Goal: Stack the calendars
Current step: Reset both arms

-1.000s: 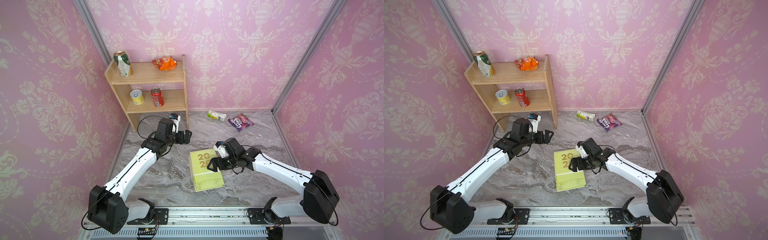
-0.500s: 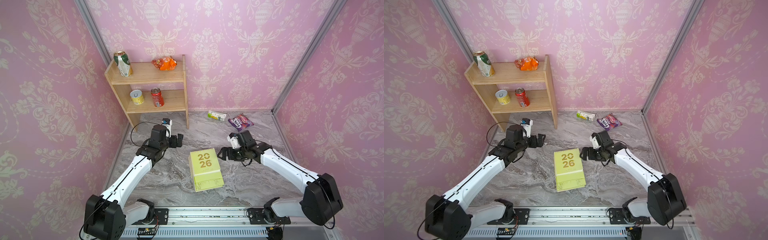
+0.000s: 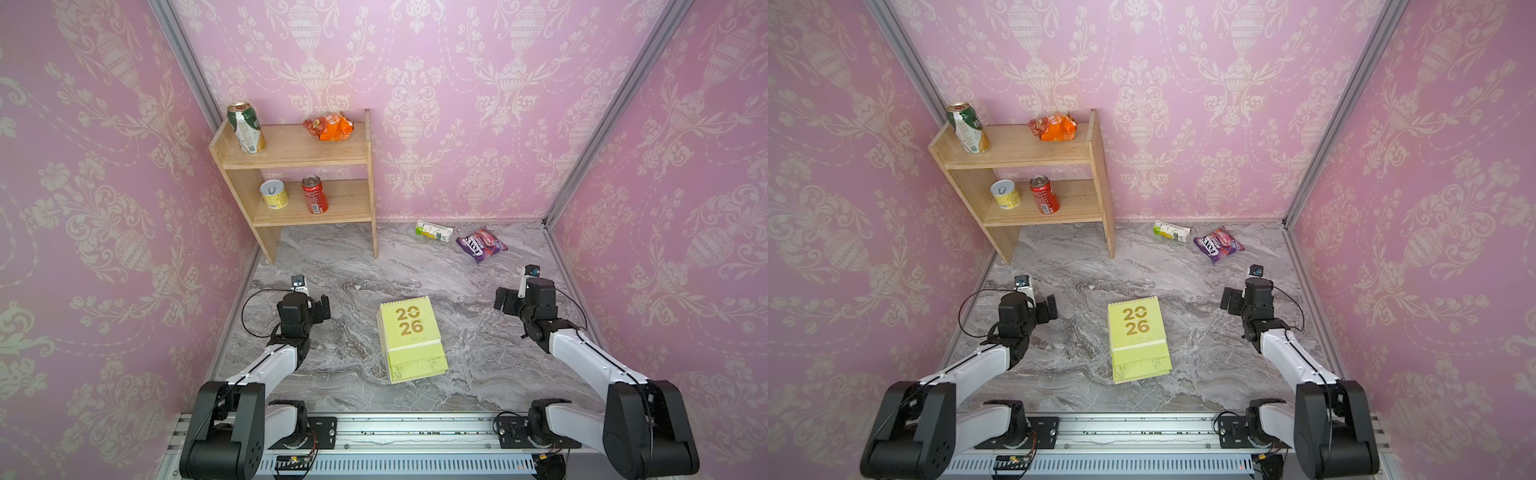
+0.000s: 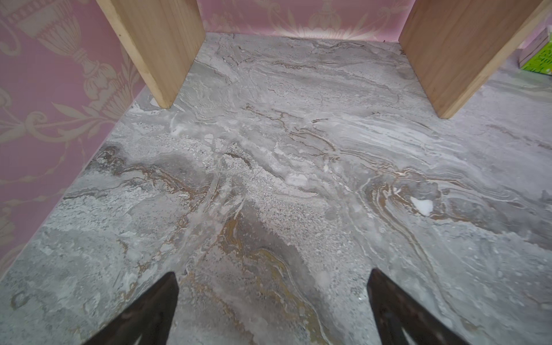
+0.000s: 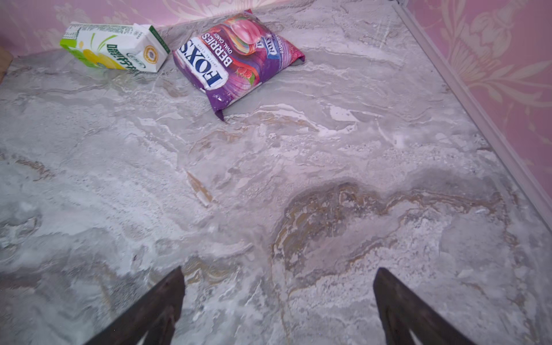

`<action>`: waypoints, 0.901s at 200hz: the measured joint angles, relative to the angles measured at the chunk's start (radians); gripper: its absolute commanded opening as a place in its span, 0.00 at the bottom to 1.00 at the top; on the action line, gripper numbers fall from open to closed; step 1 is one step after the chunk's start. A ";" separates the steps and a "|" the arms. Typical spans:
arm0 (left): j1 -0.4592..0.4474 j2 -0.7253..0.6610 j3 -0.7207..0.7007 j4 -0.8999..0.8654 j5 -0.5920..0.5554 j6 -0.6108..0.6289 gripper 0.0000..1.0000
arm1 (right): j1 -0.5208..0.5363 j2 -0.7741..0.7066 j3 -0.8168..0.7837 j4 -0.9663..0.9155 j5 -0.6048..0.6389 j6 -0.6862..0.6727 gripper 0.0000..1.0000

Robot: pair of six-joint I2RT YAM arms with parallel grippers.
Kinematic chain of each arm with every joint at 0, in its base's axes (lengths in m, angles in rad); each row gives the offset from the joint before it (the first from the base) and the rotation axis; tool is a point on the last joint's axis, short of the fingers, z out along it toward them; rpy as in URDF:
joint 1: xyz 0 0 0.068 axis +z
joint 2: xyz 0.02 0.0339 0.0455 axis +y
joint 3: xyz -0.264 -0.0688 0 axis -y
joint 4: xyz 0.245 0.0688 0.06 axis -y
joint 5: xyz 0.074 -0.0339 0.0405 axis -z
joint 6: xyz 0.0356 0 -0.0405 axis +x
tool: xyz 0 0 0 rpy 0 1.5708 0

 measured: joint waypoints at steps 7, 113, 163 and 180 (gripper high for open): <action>0.004 0.048 -0.009 0.058 -0.002 0.017 0.99 | -0.006 0.035 -0.013 0.063 0.000 -0.011 1.00; 0.058 0.183 0.024 0.290 0.029 0.059 0.99 | 0.008 0.258 -0.114 0.573 -0.056 -0.115 1.00; 0.058 0.385 -0.028 0.519 0.056 0.051 0.99 | 0.010 0.258 -0.114 0.579 -0.101 -0.138 1.00; 0.058 0.388 -0.023 0.546 0.056 0.051 0.99 | 0.008 0.258 -0.113 0.576 -0.117 -0.138 1.00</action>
